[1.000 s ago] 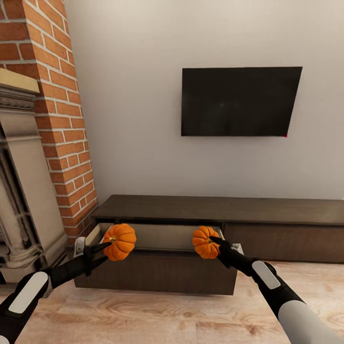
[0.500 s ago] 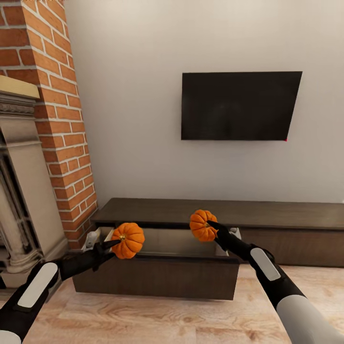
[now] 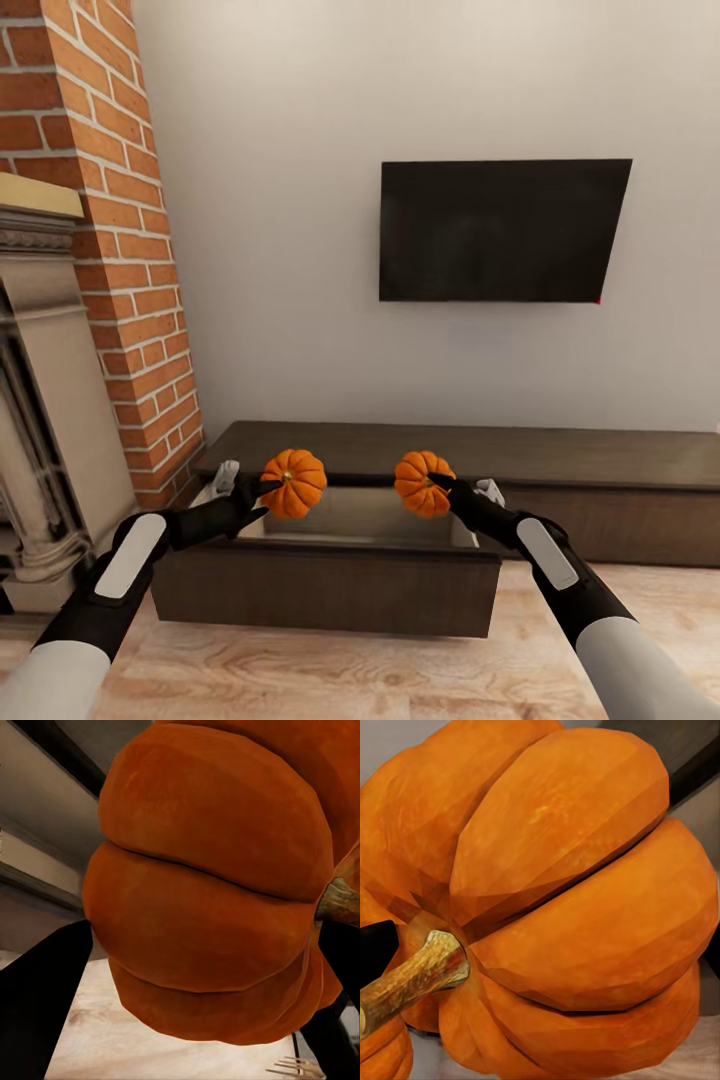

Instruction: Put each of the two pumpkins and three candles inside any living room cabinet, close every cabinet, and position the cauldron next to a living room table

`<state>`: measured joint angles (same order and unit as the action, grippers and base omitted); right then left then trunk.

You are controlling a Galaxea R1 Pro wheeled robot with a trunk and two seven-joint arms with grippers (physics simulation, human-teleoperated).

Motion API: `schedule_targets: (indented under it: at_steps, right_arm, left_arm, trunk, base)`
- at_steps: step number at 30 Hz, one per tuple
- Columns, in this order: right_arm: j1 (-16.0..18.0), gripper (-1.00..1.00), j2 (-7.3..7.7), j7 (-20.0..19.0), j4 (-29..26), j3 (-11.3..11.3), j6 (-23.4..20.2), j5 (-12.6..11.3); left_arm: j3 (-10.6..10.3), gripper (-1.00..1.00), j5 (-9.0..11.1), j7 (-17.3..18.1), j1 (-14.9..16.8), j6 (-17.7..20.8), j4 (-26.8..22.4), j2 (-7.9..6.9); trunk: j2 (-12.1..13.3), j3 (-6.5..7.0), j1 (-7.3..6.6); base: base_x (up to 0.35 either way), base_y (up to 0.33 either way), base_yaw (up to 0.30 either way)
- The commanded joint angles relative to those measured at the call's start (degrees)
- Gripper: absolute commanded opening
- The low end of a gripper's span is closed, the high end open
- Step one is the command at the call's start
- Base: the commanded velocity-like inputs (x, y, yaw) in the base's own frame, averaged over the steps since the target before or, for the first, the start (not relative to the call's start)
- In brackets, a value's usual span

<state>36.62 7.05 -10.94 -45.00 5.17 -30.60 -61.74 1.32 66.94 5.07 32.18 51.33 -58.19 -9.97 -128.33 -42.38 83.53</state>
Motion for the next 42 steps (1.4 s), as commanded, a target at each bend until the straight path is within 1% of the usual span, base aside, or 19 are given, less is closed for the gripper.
schedule_targets:
  at_steps: [1, 4, 7, 9, 17, 20, 22, 25, 31, 42]
  right_arm:
    - [0.0, -1.00, 0.05, -0.1, 0.0, 0.2, -0.1, 0.0]
    - [0.0, -1.00, 0.00, -0.1, -0.1, 0.2, 0.3, 0.1]
    - [0.0, -1.00, -0.01, 0.0, -0.1, 0.3, 0.9, 0.1]
    - [0.0, -1.00, -0.01, 0.1, -0.2, 0.3, 1.0, 0.1]
    - [0.0, -1.00, 0.04, 0.0, -0.2, 0.4, 1.1, 0.1]
    - [0.0, -1.00, 0.00, 0.0, -0.2, 0.4, 1.7, 0.1]
    - [0.0, -1.00, 0.02, -0.2, -0.2, 0.4, 3.0, 0.1]
    - [0.0, -1.00, 0.06, -0.2, -0.3, 0.4, 3.8, 0.1]
    - [0.0, -1.00, 0.02, -0.1, -0.2, 0.4, 4.1, 0.1]
    - [0.0, -1.00, -0.02, -0.1, -0.2, 0.5, 4.1, 0.1]
  left_arm:
    - [0.1, -1.00, -1.0, 0.4, 0.1, 0.2, -0.1, 0.11]
    - [0.1, -1.00, -2.5, 0.7, 0.1, 0.2, -0.4, 0.16]
    - [0.1, -1.00, -3.1, 0.7, 0.1, 0.1, -0.2, 0.39]
    - [0.1, -1.00, -3.5, 0.8, 0.1, -0.7, -0.2, 0.41]
    - [0.6, -1.00, -3.6, 1.2, 0.1, -1.1, 0.3, -0.32]
    - [0.7, -1.00, -3.5, 1.1, 0.1, -1.1, 0.3, -0.29]
    - [0.7, -1.00, -3.5, 1.1, 0.1, -1.1, 0.3, -0.31]
    - [0.7, -1.00, -3.5, 1.1, 0.1, -1.1, 0.4, -0.44]
    - [0.6, -1.00, -3.5, 1.2, 0.1, -1.1, 2.6, -0.44]
    - [0.6, -1.00, -3.4, 1.2, 0.1, -1.1, 2.9, -0.56]
  trunk:
    - [0.4, 0.12, -0.24]
    - [1.6, 0.66, -0.90]
    - [2.8, 1.20, -1.55]
    - [3.6, 1.55, -1.99]
    - [6.8, 2.99, -3.75]
    - [6.8, 2.99, -3.75]
    - [6.8, 2.99, -3.75]
    - [6.8, 2.99, -3.75]
    - [6.8, 2.99, -3.75]
    - [6.8, 2.99, -3.75]
  base:
    - [0.000, 0.000, 0.000]
    - [0.000, 0.000, 0.000]
    - [0.000, 0.000, 0.000]
    - [0.000, 0.000, 0.000]
    - [0.000, 0.000, 0.000]
    - [0.044, 0.000, 0.000]
    - [0.238, 0.000, 0.000]
    - [0.292, 0.000, 0.000]
    - [0.310, 0.016, 0.000]
    - [0.285, 0.148, 0.000]
